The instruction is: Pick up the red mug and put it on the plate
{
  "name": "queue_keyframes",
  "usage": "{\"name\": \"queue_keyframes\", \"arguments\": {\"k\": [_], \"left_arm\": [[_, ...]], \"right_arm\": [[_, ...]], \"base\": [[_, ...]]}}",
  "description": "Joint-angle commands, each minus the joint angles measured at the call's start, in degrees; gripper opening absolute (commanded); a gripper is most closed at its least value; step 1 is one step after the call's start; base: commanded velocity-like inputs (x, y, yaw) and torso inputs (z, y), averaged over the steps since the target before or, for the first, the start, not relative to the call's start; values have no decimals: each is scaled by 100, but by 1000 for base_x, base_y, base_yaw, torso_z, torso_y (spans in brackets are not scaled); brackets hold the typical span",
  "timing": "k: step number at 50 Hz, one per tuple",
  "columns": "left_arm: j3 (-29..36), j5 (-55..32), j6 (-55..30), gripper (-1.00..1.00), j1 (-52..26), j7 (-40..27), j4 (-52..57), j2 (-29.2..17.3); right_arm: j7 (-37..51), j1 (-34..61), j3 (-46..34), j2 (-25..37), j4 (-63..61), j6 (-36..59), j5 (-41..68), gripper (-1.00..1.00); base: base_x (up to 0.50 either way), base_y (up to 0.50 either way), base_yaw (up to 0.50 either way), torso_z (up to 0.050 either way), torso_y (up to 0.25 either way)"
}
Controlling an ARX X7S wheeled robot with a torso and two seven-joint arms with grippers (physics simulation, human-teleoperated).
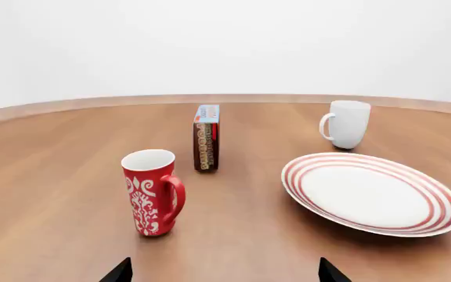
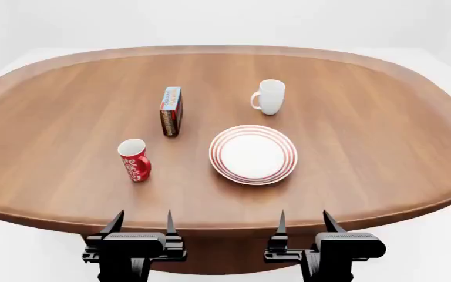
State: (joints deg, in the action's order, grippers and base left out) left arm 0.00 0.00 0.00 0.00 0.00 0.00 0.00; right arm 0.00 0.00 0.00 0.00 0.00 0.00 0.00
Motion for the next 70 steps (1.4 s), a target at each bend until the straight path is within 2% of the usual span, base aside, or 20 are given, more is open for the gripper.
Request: {"name": "queue_keyframes", "arguments": {"k": [1,7,16,22,31,35,70], "left_arm": [[40,-163,41,100,-66,-106,-75,-90],[157,-343,-15,100,-14,-257,110,-183],[282,-492,-48,100,-9,-499,395,-243],[286,-644,-153,100,92,-528,999,-391],[396,-673,-149,100,-20,-601,907,-432],[409,-767,-164,100,-79,-620,868,-440],[574,-1076,-289,100,-56,-967,1043,-666]], "right_arm": [[194,48,-87,86,64,74,35,100],[359,-57,-105,266,-32,76,133,100],[559,-224,-148,507,-1232,840,-78,100],[525,-187,-162,573,-1058,708,62,100],[563,-96,-167,644,-925,628,187,100],[754,-4,-334,718,-811,740,-206,100],[885,10,-652,905,-952,870,-273,100]], "base": [[0,0,0,0,0],[0,0,0,0,0],[0,0,0,0,0],[308,10,0,0,0],[389,10,0,0,0],[0,0,0,0,0],[0,497,0,0,0]]}}
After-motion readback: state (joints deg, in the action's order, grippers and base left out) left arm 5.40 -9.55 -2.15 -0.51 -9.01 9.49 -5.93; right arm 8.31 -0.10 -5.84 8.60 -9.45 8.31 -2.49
